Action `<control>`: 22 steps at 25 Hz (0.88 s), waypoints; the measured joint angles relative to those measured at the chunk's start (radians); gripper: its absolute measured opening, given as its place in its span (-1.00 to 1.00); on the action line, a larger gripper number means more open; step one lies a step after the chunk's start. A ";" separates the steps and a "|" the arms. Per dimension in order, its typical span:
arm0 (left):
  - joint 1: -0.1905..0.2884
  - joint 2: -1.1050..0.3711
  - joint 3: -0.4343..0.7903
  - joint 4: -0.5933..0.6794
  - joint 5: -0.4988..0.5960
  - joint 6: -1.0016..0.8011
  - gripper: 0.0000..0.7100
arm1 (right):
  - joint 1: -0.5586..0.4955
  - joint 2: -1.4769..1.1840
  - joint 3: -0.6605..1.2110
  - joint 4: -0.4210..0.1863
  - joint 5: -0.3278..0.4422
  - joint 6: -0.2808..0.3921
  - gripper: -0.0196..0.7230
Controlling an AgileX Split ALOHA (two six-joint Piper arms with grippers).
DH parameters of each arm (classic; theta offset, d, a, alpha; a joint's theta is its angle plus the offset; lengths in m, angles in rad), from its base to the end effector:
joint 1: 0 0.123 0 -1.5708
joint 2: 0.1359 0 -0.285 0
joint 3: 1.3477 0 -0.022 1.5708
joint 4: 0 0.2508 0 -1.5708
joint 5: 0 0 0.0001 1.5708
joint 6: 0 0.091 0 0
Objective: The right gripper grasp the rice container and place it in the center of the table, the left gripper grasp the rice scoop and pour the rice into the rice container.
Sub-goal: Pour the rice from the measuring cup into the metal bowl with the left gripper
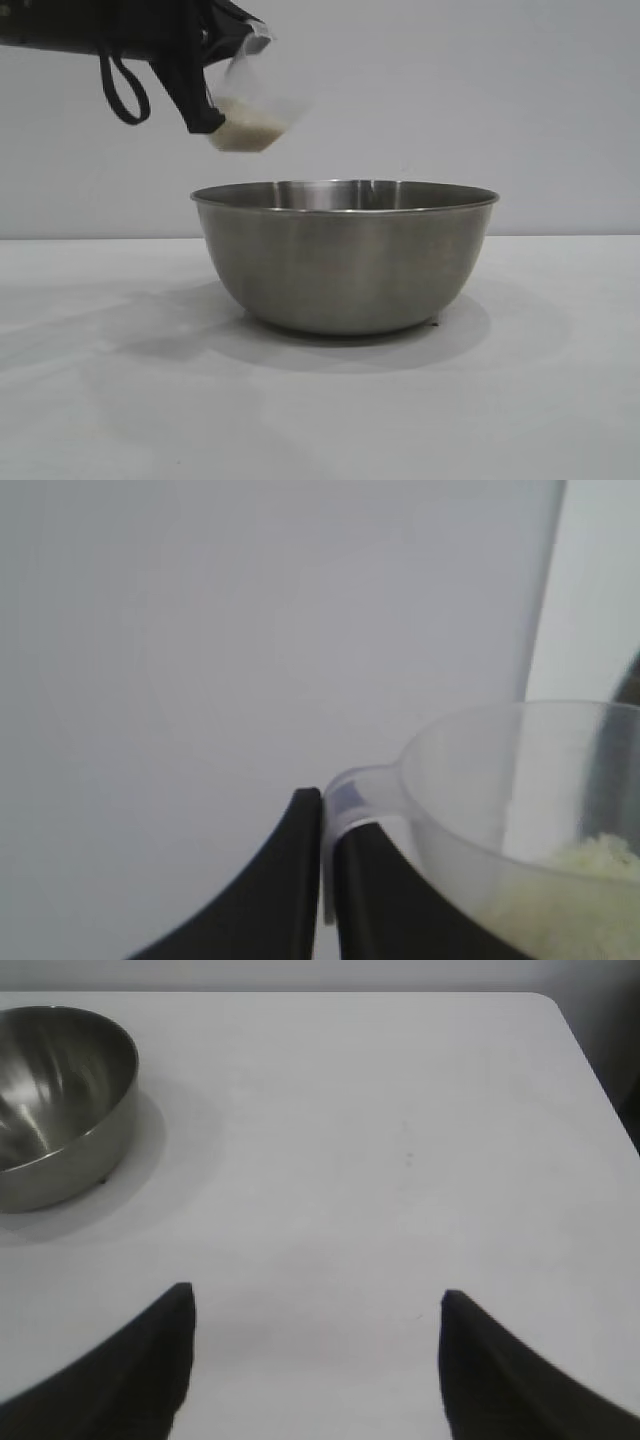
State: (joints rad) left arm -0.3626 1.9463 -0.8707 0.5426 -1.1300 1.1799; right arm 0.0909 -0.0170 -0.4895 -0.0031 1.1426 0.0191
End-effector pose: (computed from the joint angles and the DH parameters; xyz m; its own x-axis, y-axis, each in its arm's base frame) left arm 0.3365 -0.1731 0.1804 0.7519 0.6514 -0.1018 0.0309 0.1194 0.9924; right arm -0.0098 -0.0011 0.2678 -0.5211 -0.0296 -0.8530 -0.0791 0.9968 0.0137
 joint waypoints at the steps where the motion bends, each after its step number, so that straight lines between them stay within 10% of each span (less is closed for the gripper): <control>1: -0.005 0.006 -0.013 0.000 0.000 0.033 -1.00 | 0.000 0.000 0.000 0.000 0.000 0.000 0.24; 22: -0.059 0.011 -0.034 0.085 -0.002 0.585 -1.00 | 0.000 0.000 0.000 0.000 0.000 0.000 0.24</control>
State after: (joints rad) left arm -0.4215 1.9574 -0.9045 0.6281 -1.1324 1.7648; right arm 0.0909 -0.0170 -0.4895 -0.0031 1.1426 0.0191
